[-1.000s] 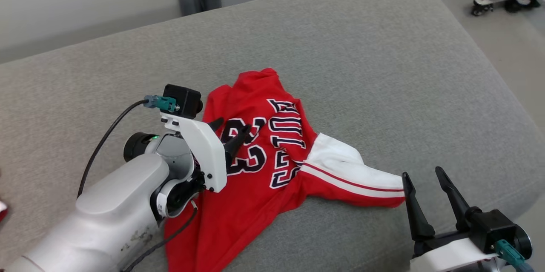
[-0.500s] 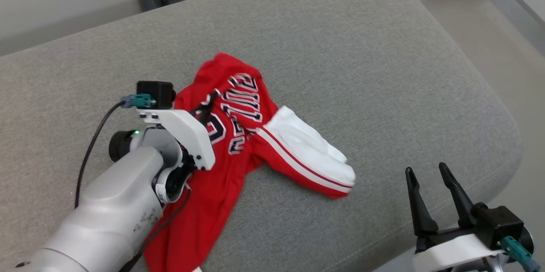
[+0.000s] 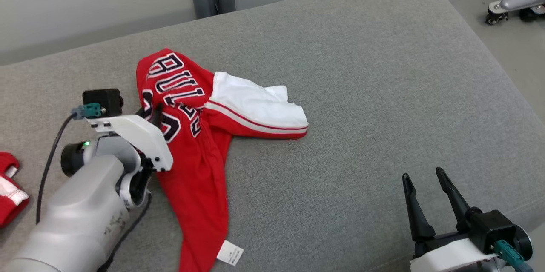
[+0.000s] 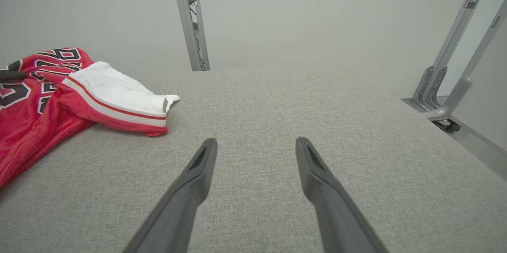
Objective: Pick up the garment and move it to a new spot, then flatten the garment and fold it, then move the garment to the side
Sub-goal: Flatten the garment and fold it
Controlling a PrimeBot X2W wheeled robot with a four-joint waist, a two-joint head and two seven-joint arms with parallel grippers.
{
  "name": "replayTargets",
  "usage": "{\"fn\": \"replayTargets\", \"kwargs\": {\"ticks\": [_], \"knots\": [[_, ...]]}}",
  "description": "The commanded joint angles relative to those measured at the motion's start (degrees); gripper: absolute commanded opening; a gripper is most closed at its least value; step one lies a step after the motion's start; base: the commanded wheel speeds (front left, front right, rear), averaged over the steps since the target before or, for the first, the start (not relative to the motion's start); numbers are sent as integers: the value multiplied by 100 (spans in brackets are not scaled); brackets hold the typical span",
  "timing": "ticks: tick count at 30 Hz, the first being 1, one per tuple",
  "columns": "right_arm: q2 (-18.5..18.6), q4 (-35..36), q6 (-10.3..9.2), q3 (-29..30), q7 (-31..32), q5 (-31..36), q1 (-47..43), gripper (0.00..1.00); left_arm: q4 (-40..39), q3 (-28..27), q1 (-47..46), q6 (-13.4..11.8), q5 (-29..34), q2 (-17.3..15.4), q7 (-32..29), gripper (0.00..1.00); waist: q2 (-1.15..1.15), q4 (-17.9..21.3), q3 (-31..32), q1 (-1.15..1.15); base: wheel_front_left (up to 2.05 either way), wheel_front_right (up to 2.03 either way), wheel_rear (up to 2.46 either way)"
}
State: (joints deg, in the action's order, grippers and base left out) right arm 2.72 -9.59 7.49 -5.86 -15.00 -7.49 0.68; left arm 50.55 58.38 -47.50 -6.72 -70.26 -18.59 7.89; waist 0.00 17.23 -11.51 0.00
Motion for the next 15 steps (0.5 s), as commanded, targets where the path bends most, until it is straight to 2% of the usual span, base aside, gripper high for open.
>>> {"fn": "replayTargets", "kwargs": {"ticks": [1,7,12,15], "knots": [[31,-5,1,5,-28,17,36,100,9,-25,52,93,-84,56,-38,100,0,-28,34,0,0,0,0],[31,0,1,69,-28,26,-141,100,-444,-179,-23,313,-183,-174,45,100,0,6,68,0,0,0,0],[28,-1,1,17,-28,19,-186,100,-1424,-149,-162,325,-178,-240,-134,100,0,39,-9,0,0,0,0],[28,-8,1,-136,-28,-32,-47,100,-1598,-21,-247,190,-119,-276,-431,100,0,174,-105,0,0,0,0]]}}
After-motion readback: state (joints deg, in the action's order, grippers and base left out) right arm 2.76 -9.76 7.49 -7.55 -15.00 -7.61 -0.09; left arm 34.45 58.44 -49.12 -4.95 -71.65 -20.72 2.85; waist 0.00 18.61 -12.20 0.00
